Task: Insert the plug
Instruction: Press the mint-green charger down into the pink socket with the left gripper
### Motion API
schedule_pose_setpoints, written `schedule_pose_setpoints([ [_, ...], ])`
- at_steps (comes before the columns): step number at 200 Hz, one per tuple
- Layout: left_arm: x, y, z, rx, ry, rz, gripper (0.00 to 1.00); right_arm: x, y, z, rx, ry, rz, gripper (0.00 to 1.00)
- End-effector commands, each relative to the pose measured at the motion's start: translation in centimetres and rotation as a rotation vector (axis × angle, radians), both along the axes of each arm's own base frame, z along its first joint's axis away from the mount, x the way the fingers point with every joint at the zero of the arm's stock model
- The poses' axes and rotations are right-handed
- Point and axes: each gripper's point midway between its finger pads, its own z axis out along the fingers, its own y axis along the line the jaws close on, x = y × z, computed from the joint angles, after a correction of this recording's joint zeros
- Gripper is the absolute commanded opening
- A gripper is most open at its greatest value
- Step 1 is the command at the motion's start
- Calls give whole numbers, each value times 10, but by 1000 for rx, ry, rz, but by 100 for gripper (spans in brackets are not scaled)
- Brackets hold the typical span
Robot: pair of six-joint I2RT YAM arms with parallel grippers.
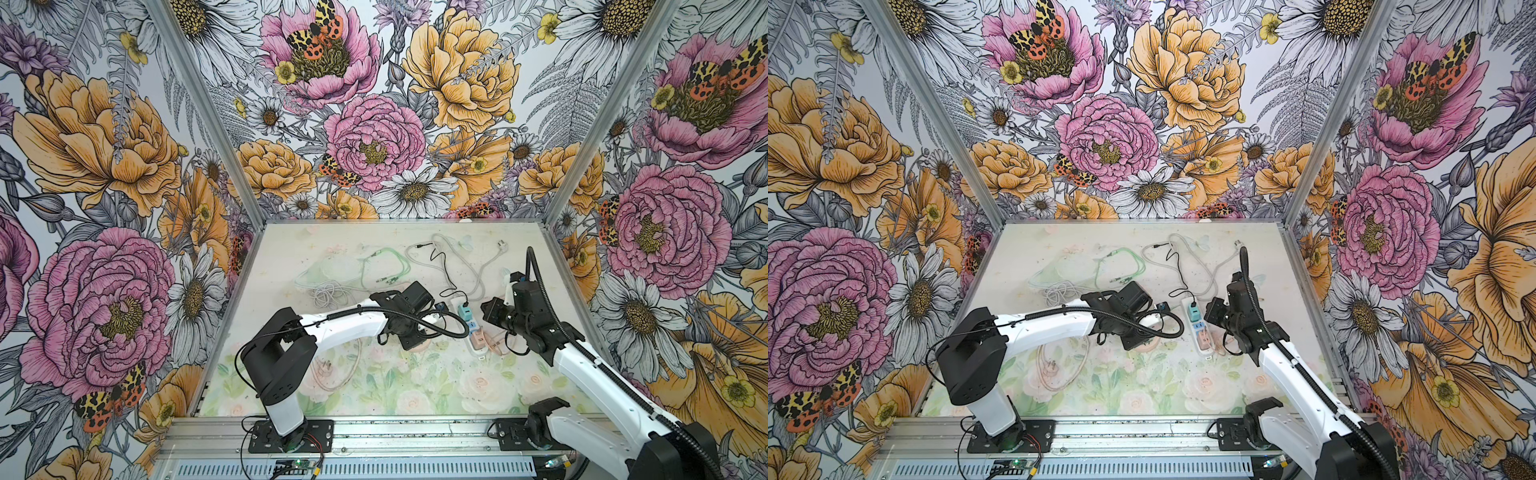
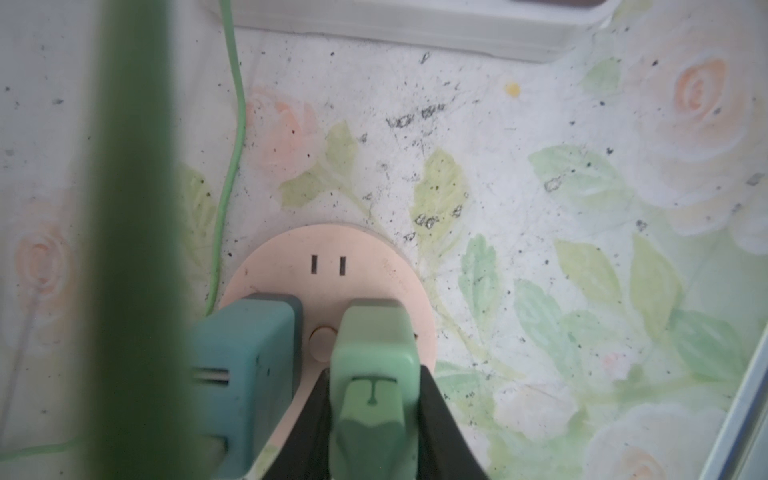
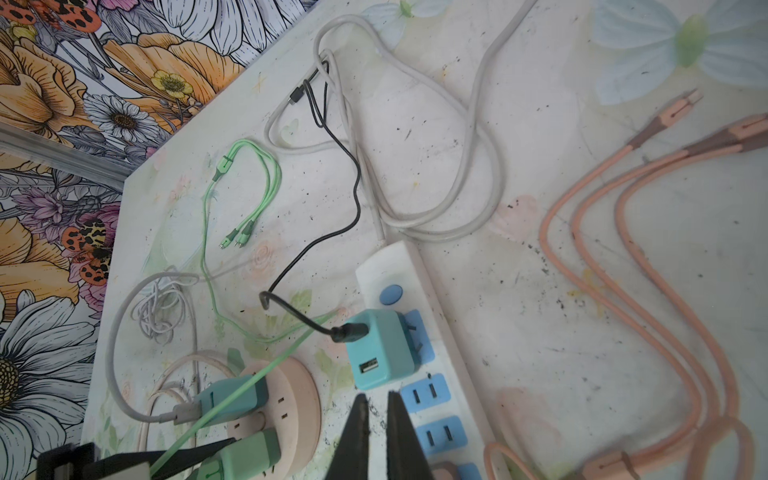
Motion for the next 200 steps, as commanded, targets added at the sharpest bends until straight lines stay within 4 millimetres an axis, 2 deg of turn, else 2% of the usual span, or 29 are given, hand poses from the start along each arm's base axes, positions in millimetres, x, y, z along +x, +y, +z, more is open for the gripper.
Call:
schedule_pose_setpoints([
  [1, -49, 76, -93, 373, 227, 25, 7, 7, 2, 18, 9, -54, 17, 12],
  [45, -30, 70, -83, 342, 198, 72, 16, 8, 3, 24, 14, -69, 20, 13],
  [67, -27, 72, -77, 327, 196, 82, 22, 9, 5, 26, 20, -67, 26, 13],
  [134, -20, 65, -51, 267, 141, 104, 26, 14, 6, 32, 26, -75, 25, 13],
  [170, -13, 62, -47, 261, 121, 129, 29, 14, 6, 33, 28, -77, 29, 13],
  [200, -7, 59, -41, 254, 101, 150, 35, 13, 7, 34, 27, -81, 34, 13],
])
